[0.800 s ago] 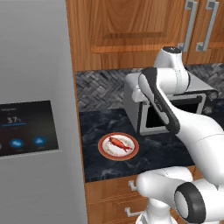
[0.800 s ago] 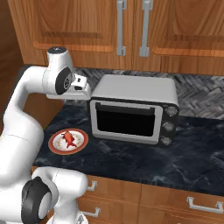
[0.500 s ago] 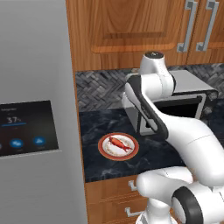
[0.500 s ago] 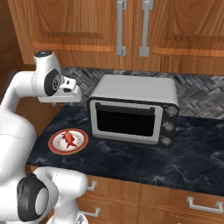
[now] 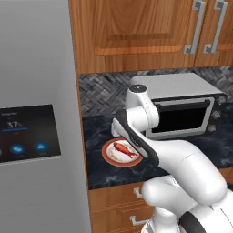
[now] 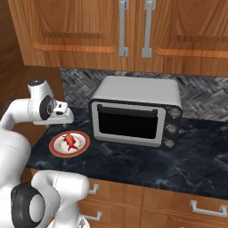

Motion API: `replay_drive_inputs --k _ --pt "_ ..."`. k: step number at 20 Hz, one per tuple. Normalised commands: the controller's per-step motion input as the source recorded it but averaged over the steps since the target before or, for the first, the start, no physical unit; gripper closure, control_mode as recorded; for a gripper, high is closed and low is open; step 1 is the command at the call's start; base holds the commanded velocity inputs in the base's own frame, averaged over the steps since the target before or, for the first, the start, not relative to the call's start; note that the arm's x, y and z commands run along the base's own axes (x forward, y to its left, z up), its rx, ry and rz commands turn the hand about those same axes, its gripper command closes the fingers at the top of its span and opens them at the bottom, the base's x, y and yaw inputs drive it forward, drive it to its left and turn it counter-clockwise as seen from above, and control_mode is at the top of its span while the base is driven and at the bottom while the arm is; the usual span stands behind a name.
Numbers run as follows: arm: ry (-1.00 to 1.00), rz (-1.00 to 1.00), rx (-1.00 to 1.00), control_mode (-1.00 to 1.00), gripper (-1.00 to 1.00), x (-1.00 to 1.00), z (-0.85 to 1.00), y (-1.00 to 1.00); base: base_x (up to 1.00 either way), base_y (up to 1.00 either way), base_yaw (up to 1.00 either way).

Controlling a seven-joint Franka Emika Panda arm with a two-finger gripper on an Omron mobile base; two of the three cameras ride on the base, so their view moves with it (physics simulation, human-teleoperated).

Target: Place the fish on the rack of the oven.

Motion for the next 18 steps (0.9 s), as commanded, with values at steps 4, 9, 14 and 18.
replay_drive_inputs --k 4,9,14,18 --pt "0.0 0.06 -0.03 -1.0 -1.0 0.22 -0.55 0.05 0.0 0.0 0.0" --pt "0.0 0.12 -0.06 -1.0 -1.0 0.4 -0.52 0.0 0.0 0.0 0.0" --pt "0.12 0.08 -0.02 -1.0 -1.0 0.52 -0.5 0.0 0.0 0.0 0.0" --pt "0.14 0.03 0.0 -1.0 -1.0 0.61 -0.46 -0.02 0.0 0.0 0.0"
